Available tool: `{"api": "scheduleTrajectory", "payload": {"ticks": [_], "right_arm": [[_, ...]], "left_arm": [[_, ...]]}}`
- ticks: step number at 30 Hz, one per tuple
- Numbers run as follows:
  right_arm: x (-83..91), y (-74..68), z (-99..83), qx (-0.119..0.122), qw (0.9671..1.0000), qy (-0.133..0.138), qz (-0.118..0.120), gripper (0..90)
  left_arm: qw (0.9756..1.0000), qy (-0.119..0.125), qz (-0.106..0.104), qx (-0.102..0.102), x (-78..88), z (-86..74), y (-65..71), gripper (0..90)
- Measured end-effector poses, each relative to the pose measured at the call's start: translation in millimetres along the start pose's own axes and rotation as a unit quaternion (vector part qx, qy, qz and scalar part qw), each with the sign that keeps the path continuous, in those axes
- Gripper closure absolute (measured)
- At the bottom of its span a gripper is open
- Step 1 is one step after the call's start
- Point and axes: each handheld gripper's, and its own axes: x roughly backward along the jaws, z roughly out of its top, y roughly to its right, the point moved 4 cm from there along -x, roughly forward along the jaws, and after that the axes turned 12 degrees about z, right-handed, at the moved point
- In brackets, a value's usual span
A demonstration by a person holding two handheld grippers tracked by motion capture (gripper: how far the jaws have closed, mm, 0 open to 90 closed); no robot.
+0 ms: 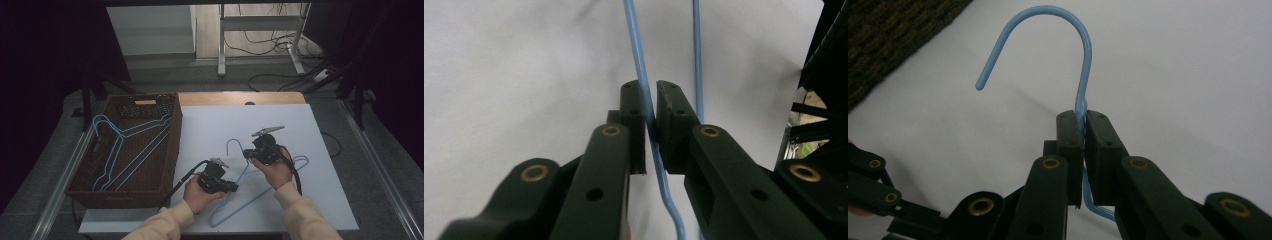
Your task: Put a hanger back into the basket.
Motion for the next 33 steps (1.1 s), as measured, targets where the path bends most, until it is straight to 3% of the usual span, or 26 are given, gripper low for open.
{"api": "scheduleTrajectory", "payload": {"ticks": [5,7,10,13,17,24,33], "right_arm": [[6.1,0.9,1.7,0.001,0.9998,0.012,0.015,83.8],[9.6,0.8,2.6,0.002,0.9993,0.022,0.029,79.3],[17.4,-1.2,3.1,0.006,0.9980,0.035,0.052,67.5],[30.2,-3.3,3.2,0.013,0.9965,0.060,0.057,53.0],[49.3,-2.0,-1.3,0.025,0.9940,0.089,0.058,43.1],[77.6,5.1,-22.5,0.024,0.9894,0.131,0.058,39.1],[102.1,14.1,-49.8,0.017,0.9868,0.154,0.048,37.4]], "left_arm": [[0.9994,0.003,-0.020,0.029,4.4,0.1,-7.2,85.9],[0.9993,0.010,-0.019,0.030,7.0,0.2,-8.9,86.2],[0.9990,0.022,-0.019,0.034,11.5,1.0,-9.9,86.2],[0.9983,0.033,-0.023,0.041,15.0,2.0,-10.3,86.3],[0.9973,0.042,-0.032,0.050,20.2,2.7,-10.3,86.3],[0.9951,0.060,-0.053,0.057,34.7,4.8,-7.8,86.4],[0.9913,0.087,-0.076,0.063,57.0,9.7,-1.1,86.4]]}}
